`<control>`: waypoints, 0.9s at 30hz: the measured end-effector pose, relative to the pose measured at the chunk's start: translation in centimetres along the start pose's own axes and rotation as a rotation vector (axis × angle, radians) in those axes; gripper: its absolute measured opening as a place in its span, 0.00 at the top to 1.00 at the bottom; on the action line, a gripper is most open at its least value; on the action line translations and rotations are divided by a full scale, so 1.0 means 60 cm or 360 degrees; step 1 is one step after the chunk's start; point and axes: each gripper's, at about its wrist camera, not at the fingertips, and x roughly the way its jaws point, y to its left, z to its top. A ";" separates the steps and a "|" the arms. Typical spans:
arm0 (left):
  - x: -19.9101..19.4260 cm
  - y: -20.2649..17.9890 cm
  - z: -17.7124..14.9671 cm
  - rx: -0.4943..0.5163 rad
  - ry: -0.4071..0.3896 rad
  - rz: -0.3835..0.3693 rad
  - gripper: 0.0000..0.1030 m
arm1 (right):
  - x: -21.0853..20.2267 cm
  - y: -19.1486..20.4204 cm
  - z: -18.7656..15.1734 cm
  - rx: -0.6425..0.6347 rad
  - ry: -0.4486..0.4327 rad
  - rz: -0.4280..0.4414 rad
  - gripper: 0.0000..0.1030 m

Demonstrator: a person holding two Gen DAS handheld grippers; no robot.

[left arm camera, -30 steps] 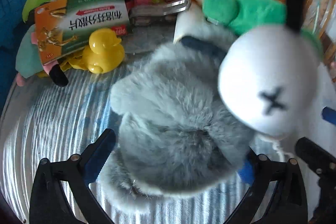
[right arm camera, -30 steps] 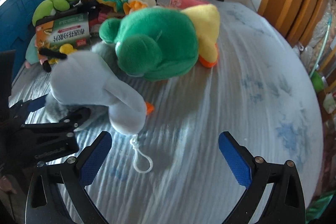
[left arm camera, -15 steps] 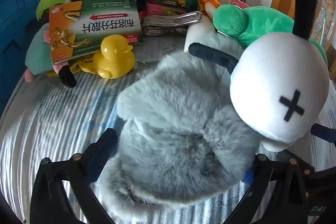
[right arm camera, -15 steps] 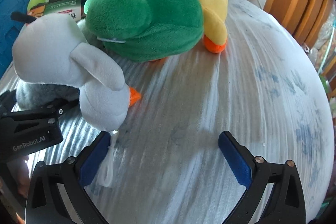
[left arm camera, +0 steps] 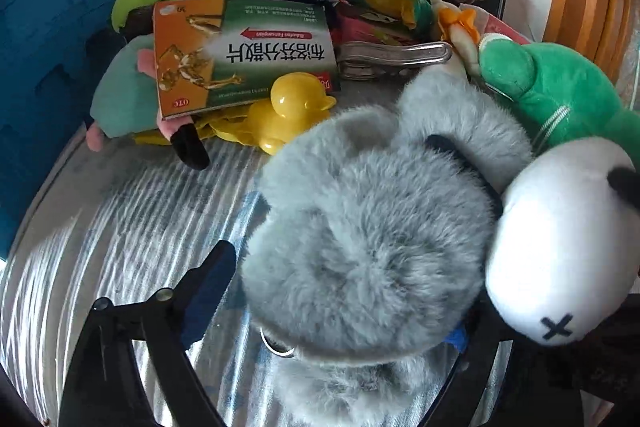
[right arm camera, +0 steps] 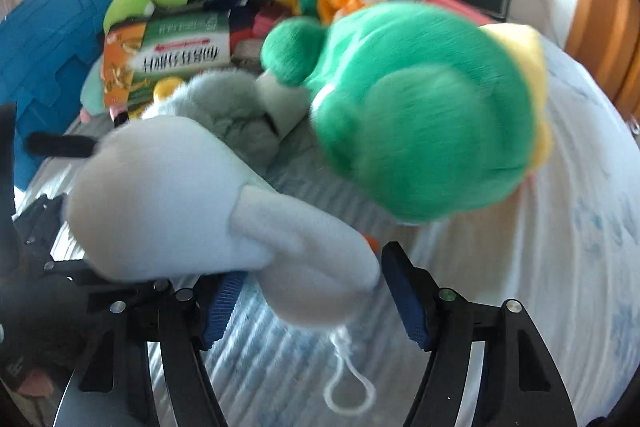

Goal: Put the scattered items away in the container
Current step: 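Grasp the grey plush with the left tool while the right tool grasps the white plush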

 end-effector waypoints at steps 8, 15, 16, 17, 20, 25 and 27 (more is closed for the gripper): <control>-0.043 0.014 -0.005 -0.0013 -0.0005 -0.0066 0.50 | -0.014 0.006 -0.012 -0.0008 0.0018 -0.0012 0.41; -0.148 0.020 0.035 -0.0089 -0.0067 -0.0048 0.54 | -0.074 0.009 -0.006 0.0029 -0.0018 -0.0006 0.57; -0.169 0.022 0.041 -0.0105 -0.0082 -0.0045 0.54 | -0.085 0.012 0.000 0.0026 -0.0036 -0.0003 0.57; -0.189 0.023 0.041 -0.0120 -0.0097 -0.0037 0.54 | -0.096 0.016 0.005 0.0018 -0.0058 -0.0002 0.57; -0.221 0.030 0.067 -0.0149 -0.0156 -0.0019 0.54 | -0.134 0.031 0.024 -0.0012 -0.0117 0.0011 0.57; -0.291 0.053 0.105 -0.0180 -0.0273 -0.0002 0.73 | -0.181 0.057 0.055 -0.0054 -0.0201 0.0018 0.57; -0.306 0.066 0.113 -0.0188 -0.0289 0.0001 0.73 | -0.194 0.068 0.068 -0.0064 -0.0224 0.0020 0.57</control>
